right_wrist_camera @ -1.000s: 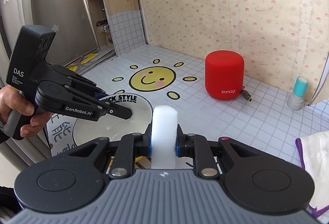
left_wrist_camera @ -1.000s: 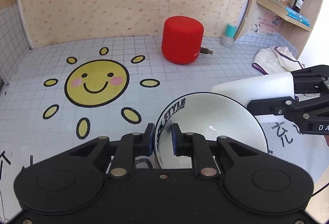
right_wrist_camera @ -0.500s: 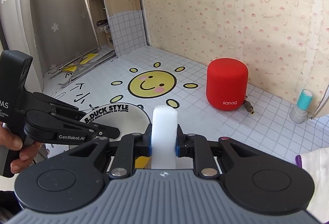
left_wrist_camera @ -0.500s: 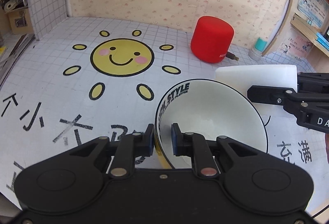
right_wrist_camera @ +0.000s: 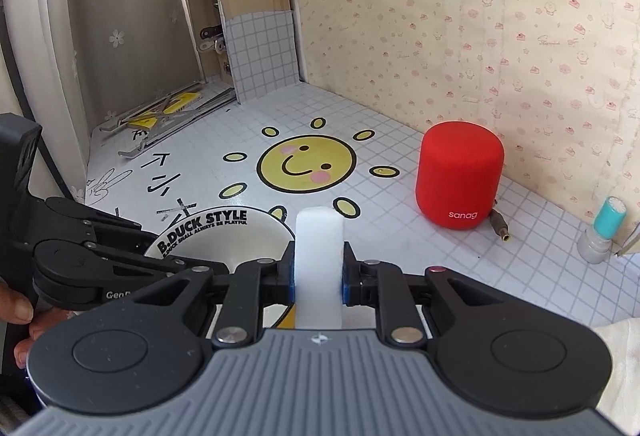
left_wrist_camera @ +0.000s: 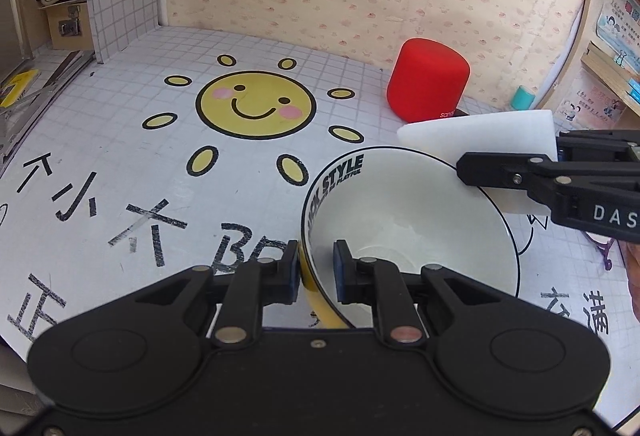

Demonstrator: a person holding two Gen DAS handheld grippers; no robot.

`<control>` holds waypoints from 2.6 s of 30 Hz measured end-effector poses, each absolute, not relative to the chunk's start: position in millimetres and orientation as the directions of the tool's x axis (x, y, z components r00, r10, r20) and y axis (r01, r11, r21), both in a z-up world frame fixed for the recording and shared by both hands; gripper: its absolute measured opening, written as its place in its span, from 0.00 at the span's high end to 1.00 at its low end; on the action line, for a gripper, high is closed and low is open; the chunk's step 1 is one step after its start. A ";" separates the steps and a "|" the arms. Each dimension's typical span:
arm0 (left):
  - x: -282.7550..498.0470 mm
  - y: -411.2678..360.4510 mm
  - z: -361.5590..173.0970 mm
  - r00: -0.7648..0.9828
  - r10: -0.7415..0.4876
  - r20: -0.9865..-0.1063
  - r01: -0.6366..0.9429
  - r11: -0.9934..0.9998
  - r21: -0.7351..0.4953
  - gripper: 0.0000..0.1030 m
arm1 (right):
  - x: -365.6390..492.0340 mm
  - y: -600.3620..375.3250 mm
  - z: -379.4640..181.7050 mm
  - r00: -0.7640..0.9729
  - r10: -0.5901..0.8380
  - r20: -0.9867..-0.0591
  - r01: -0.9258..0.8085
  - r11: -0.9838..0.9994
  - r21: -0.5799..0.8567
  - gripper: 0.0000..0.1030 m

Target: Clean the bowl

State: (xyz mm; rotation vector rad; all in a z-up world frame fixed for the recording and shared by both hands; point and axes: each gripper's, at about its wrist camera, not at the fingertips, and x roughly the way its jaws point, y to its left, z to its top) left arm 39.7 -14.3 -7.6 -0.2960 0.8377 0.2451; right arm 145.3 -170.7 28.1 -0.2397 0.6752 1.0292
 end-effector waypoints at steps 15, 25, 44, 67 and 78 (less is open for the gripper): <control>39.7 -15.3 -8.2 0.653 0.108 -0.750 -0.326 0.933 -0.150 0.82 | 106.2 -210.8 25.9 0.377 0.711 -0.593 -0.842 0.530 0.100 0.79; 39.2 -15.9 -8.7 0.657 0.112 -0.746 -0.319 0.937 -0.140 0.82 | 117.6 -206.5 26.7 0.369 0.723 -0.584 -0.840 0.528 0.122 0.79; 40.2 -25.4 -8.8 0.660 0.129 -0.740 -0.324 0.938 -0.125 0.80 | 122.7 -187.9 23.6 0.402 0.709 -0.580 -0.831 0.548 0.093 0.79; 49.4 -16.6 -1.2 0.668 0.128 -0.733 -0.210 0.978 -0.020 0.77 | 97.9 -209.0 20.9 0.454 0.702 -0.549 -0.783 0.609 0.131 0.79; 69.7 -31.3 2.0 0.669 0.105 -0.736 -0.086 0.994 0.063 0.58 | 95.7 -209.8 19.1 0.453 0.703 -0.549 -0.778 0.612 0.142 0.79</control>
